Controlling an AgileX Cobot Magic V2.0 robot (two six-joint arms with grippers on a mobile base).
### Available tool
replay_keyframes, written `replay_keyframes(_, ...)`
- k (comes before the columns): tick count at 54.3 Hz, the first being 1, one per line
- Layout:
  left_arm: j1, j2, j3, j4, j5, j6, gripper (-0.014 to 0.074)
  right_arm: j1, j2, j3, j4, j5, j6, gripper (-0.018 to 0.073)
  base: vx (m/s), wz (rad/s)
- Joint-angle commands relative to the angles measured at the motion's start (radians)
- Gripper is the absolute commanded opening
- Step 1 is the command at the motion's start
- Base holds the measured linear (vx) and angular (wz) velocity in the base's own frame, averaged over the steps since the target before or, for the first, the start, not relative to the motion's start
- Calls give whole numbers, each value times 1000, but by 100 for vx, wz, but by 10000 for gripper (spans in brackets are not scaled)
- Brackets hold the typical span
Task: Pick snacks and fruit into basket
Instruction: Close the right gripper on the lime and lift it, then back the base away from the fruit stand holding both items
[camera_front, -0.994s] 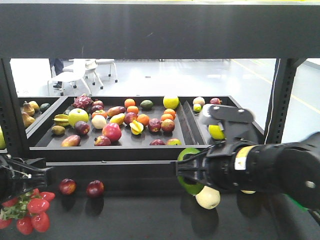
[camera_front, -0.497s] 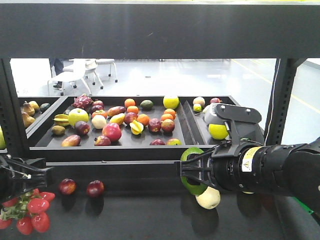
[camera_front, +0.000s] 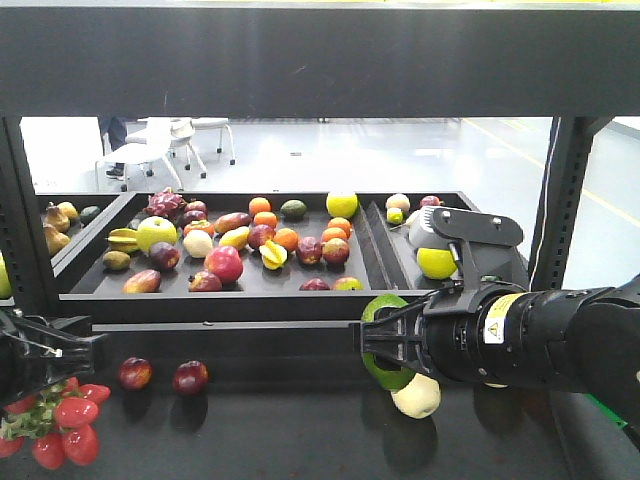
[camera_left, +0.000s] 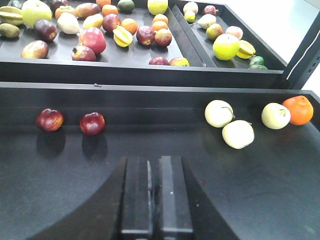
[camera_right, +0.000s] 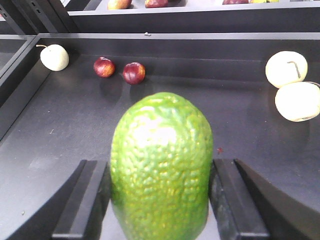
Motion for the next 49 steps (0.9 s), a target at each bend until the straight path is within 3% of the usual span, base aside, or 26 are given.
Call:
replay_keyframes(1,-6,-19,-30,13,-68,4,-6,-4,-39,-29,-14,-78,-5,-10,0,0)
replay_keyframes(49,-6,-19,-30,13,-68,4,-6,-4,-39,-29,-14,-78,-5,-10,-7,-17)
